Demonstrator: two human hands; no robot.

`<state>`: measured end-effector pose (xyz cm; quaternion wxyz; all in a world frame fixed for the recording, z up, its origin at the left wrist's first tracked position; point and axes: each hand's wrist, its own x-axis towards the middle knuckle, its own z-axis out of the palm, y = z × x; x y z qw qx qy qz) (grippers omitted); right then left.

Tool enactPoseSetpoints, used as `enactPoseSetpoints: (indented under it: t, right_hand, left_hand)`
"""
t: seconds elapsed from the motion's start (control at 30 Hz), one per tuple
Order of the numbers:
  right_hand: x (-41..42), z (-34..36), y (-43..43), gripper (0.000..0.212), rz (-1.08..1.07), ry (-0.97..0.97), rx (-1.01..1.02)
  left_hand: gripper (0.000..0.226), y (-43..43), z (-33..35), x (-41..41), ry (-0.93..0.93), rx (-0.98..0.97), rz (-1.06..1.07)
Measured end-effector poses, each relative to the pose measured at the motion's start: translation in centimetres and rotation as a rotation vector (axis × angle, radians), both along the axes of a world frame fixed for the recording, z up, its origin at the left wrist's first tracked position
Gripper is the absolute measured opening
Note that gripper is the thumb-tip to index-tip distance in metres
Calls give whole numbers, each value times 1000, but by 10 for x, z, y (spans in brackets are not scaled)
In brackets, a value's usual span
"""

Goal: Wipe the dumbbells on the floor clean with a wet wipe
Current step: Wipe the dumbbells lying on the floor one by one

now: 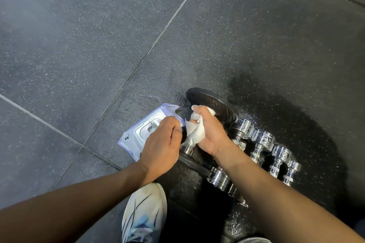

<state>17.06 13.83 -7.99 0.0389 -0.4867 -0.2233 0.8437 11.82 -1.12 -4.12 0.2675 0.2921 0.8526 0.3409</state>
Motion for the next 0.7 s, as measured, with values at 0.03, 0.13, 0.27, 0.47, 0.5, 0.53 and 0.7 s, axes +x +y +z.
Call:
enactPoseSetpoints:
  t: [0.03, 0.13, 0.27, 0.47, 0.5, 0.53, 0.7]
  right_hand:
    - [0, 3, -2, 17, 12, -43, 21]
    - [7, 9, -10, 8, 144, -95, 33]
    - [24, 13, -27, 17, 375, -133, 107]
    - [34, 24, -29, 12, 623, -103, 315]
    - [35, 28, -30, 13, 658, -122, 357]
    - [37, 29, -32, 13, 702, -139, 392]
    - [52, 47, -23, 10, 796, -196, 441]
  left_hand:
    - [23, 0, -1, -1, 0, 7, -1]
    - [23, 0, -2, -1, 4, 11, -15]
    - [21, 0, -2, -1, 1, 9, -15]
    - [19, 1, -2, 1, 11, 3, -17]
    - [19, 1, -3, 1, 17, 7, -13]
    - [19, 1, -3, 1, 20, 11, -12]
    - [19, 1, -1, 1, 20, 19, -16]
